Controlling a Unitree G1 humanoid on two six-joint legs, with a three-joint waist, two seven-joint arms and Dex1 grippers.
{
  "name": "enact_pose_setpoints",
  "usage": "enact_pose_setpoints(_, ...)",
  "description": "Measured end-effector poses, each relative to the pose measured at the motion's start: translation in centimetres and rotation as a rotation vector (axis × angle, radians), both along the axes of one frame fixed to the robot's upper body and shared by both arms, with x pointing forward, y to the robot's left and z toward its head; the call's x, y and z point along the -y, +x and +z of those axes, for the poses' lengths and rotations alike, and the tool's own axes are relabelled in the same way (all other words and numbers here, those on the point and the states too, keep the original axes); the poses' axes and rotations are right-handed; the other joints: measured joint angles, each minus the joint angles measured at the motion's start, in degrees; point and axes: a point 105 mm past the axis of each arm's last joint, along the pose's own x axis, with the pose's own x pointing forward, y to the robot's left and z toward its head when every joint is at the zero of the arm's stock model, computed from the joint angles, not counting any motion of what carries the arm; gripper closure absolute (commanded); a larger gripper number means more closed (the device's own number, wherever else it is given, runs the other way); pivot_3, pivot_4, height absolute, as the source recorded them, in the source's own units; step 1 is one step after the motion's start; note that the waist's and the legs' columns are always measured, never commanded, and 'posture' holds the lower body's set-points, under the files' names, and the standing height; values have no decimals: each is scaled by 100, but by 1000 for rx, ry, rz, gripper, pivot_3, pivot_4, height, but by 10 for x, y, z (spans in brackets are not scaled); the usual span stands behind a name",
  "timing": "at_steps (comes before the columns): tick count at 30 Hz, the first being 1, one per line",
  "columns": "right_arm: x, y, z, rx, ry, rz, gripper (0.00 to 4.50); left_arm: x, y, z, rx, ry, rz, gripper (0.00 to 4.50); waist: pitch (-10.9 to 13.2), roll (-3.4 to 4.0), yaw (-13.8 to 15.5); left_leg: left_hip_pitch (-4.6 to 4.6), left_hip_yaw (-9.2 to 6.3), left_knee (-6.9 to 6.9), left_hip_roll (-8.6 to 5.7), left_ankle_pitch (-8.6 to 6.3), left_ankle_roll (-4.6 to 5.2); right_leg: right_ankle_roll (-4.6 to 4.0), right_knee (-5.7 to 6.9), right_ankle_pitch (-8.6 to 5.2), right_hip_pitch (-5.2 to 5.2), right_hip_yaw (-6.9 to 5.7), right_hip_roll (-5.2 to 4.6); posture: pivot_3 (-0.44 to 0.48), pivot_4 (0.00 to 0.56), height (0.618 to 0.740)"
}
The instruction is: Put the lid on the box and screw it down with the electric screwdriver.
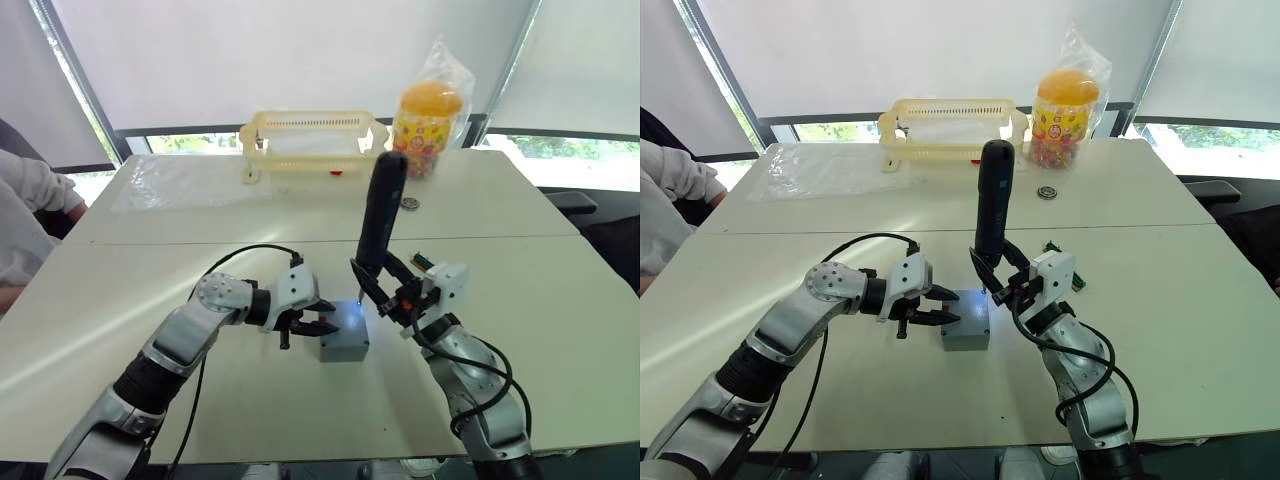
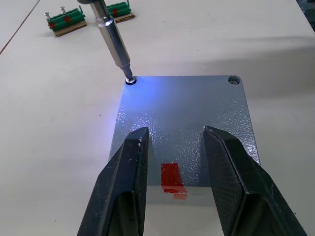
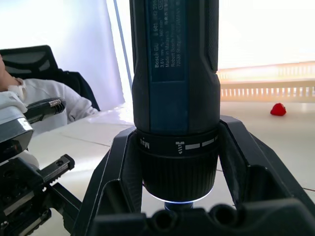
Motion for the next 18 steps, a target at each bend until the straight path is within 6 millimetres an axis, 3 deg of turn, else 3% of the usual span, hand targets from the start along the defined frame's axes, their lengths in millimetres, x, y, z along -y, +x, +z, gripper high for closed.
enact_pose_setpoints(6,12,-2,16,-12,-6,-70,2752,1,0,0,-1,-1,-16,2748,7,7,3,-11,0,-5,-3,0,0,0,-11,0,-6,-2,-2,0,150,740)
enact_pose_setpoints(18,6,-3,14,-39,19,-54,2752,3,0,0,-2,-5,-23,2748,12,11,-5,-12,0,-9,-3,0,0,1,-11,0,-9,-4,-1,0,150,740)
